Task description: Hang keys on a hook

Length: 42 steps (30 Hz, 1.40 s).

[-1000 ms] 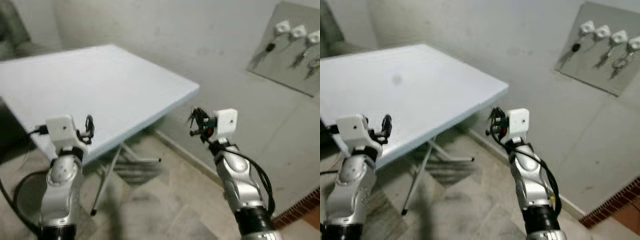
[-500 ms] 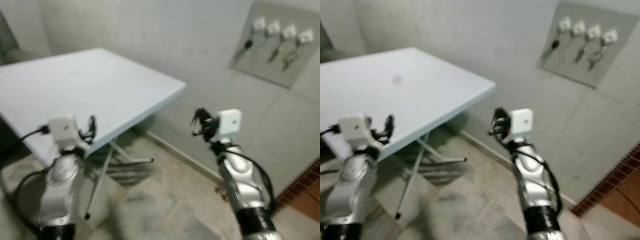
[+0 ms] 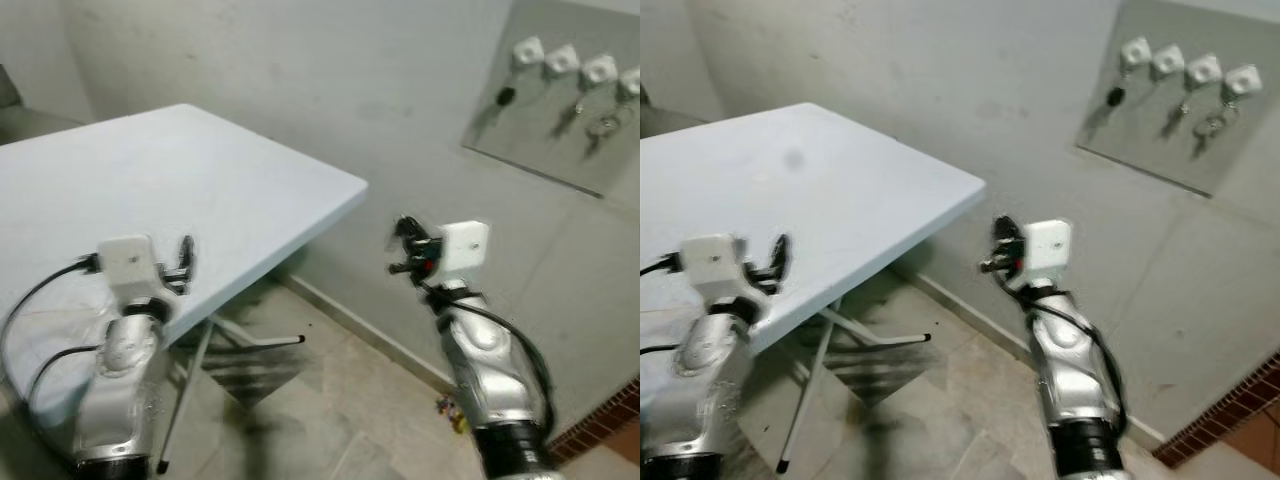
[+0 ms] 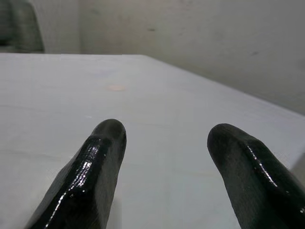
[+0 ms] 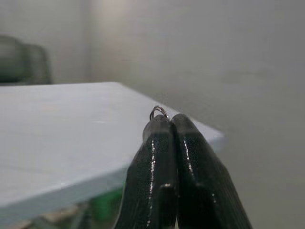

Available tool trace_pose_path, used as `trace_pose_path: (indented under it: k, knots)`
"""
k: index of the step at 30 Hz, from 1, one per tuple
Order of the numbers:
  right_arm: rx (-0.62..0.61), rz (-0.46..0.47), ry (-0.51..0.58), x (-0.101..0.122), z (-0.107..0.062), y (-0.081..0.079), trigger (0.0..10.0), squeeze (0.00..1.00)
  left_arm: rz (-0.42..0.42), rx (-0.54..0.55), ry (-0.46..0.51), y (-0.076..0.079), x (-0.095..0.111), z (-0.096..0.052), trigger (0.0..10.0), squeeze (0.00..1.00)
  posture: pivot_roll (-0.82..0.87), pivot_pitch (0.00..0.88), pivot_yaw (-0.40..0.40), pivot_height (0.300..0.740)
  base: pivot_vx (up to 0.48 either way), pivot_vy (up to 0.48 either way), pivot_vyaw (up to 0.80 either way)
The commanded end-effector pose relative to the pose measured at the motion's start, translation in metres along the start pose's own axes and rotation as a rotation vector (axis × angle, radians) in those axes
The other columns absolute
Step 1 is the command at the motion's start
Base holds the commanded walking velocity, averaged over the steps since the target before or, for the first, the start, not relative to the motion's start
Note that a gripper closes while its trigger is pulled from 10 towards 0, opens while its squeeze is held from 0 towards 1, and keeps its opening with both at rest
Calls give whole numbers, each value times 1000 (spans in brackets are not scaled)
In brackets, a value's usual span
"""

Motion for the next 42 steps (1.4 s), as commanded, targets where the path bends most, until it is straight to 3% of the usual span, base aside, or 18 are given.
trace_pose_path:
  k: [1,42]
  knots:
    - [-40,-5,11,3,-2,16,10000,0,-4,-36,-4,12,-1,2,10000,0,-36,0,-58,724,337,0,0]
    - [-48,14,21,7,1,15,10000,0,0,-49,-8,16,2,3,10000,0,-29,0,-49,724,317,0,-363]
Point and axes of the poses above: a point about 5 cm out from each wrist's last joint towards the gripper, its own z axis pointing out of the wrist towards the gripper, its own x axis along the axis of the wrist's last joint, y = z × x, the point moved 2 cm from there along z, pointing out of the wrist towards the gripper, and after that the axes turned 14 degrees about -z, right-handed, at the moved point
